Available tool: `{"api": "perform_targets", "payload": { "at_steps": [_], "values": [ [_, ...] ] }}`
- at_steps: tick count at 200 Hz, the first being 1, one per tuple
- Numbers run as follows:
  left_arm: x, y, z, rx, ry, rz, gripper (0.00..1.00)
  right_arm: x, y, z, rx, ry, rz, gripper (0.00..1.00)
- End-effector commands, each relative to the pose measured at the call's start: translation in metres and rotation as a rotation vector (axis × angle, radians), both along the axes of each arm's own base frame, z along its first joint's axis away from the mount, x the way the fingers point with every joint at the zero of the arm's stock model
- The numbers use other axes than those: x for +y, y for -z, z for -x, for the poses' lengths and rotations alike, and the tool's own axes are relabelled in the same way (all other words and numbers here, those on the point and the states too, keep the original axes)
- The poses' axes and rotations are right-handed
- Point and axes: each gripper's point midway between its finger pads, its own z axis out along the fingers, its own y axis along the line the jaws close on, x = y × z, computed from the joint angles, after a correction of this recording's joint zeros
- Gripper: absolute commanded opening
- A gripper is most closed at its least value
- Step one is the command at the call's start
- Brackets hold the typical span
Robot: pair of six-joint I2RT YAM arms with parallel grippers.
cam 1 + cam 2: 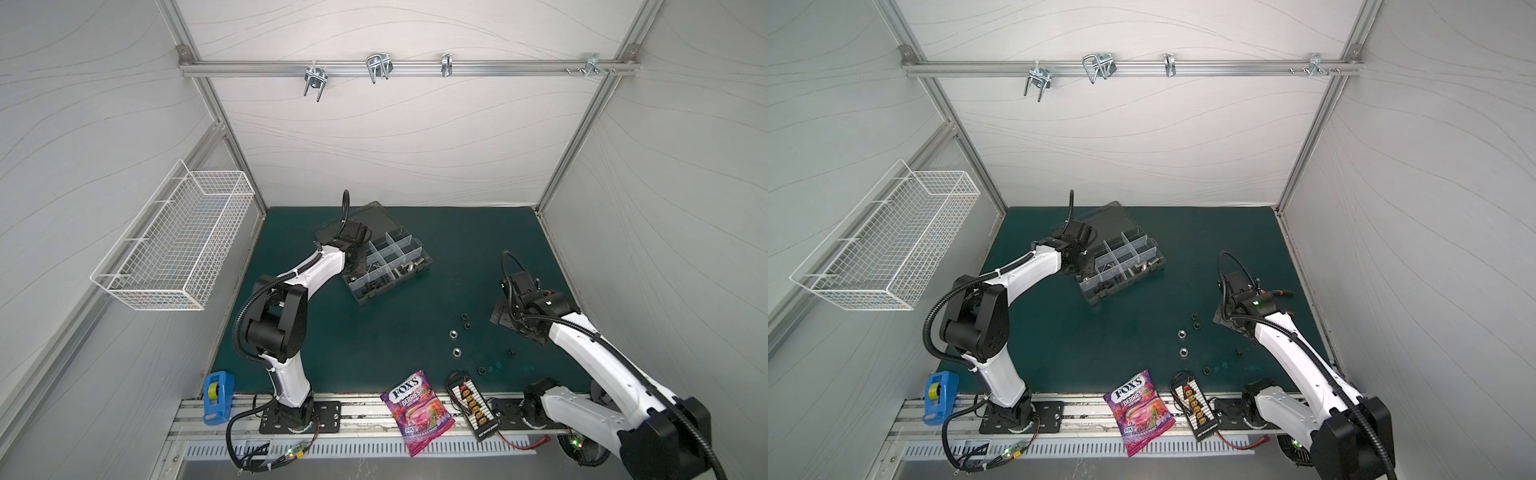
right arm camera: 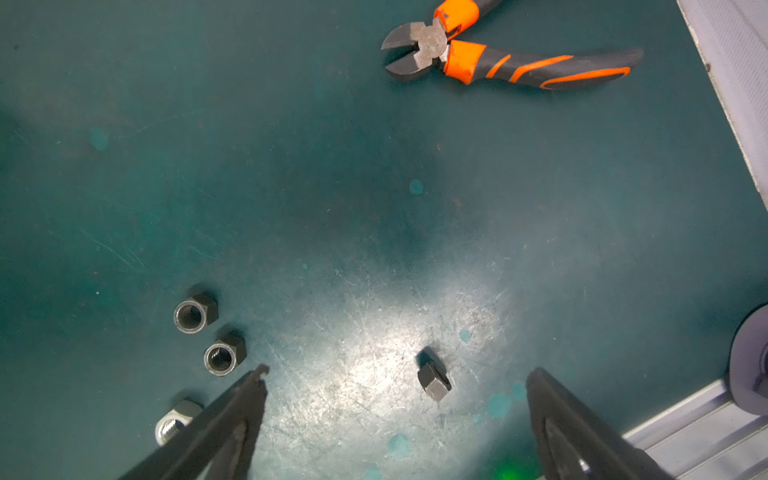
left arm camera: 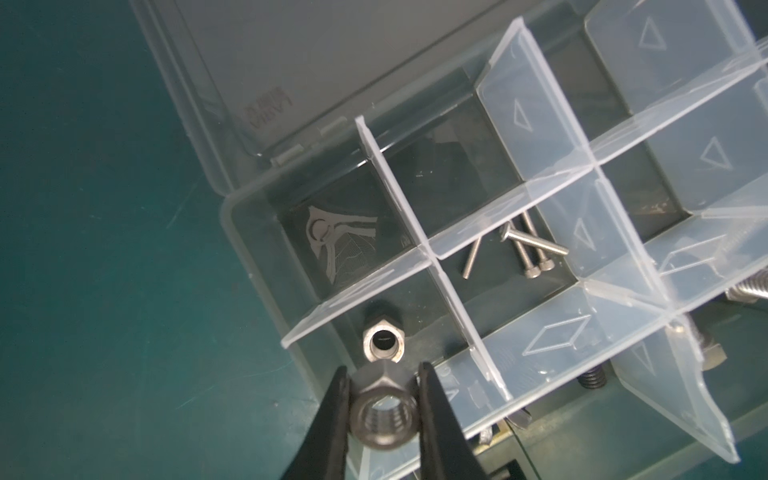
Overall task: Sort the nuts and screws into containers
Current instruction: 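Carry the silver nut with the left gripper over the nut compartment, then open the left gripper to drop the nut into the compartment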
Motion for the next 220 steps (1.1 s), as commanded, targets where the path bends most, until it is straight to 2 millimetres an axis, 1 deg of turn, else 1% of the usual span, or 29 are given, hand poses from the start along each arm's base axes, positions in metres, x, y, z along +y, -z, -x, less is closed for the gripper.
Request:
{"api": "perform_targets", "payload": {
  "at_steps": [1,32,58,75,96,126,165,178,192,206,220],
  "values": [
    [-0.007,-0.005,-0.017,-0.034,0.004,0.027,0.23,-0.001,-0.003,-0.001,-0.003,0.015,-0.001,0.99],
    [-0.007,0.004,-0.018,-0.017,0.003,0.023,0.27,-0.002,-0.003,0.0,-0.002,0.016,-0.001,0.99],
    [-0.008,0.008,-0.019,-0.007,0.006,0.026,0.34,-0.002,-0.002,0.0,-0.002,0.016,0.0,0.99],
    [-0.01,0.009,-0.019,-0.005,0.008,0.032,0.37,-0.001,-0.003,0.0,-0.003,0.017,-0.002,0.99],
    [-0.011,0.007,-0.019,-0.006,0.009,0.041,0.38,-0.001,-0.004,-0.001,-0.006,0.016,-0.003,0.99],
    [-0.014,-0.003,-0.018,-0.023,0.013,0.063,0.38,0.0,-0.004,-0.002,-0.006,0.014,-0.005,0.99],
    [-0.023,-0.027,-0.011,-0.065,0.016,0.126,0.38,0.001,-0.004,-0.003,-0.006,0.011,-0.006,0.99],
    [-0.031,-0.035,-0.005,-0.079,0.03,0.138,0.38,0.001,-0.004,-0.003,-0.007,0.012,-0.008,0.99],
    [-0.045,-0.042,0.002,-0.094,0.064,0.145,0.39,0.001,-0.004,-0.004,-0.008,0.011,-0.009,0.99],
    [-0.064,-0.047,0.011,-0.104,0.116,0.15,0.39,0.001,-0.003,-0.004,-0.007,0.011,-0.01,0.99],
    [-0.09,-0.047,0.024,-0.101,0.188,0.156,0.42,0.001,-0.003,-0.004,-0.004,0.01,-0.008,0.99]
  ]
}}
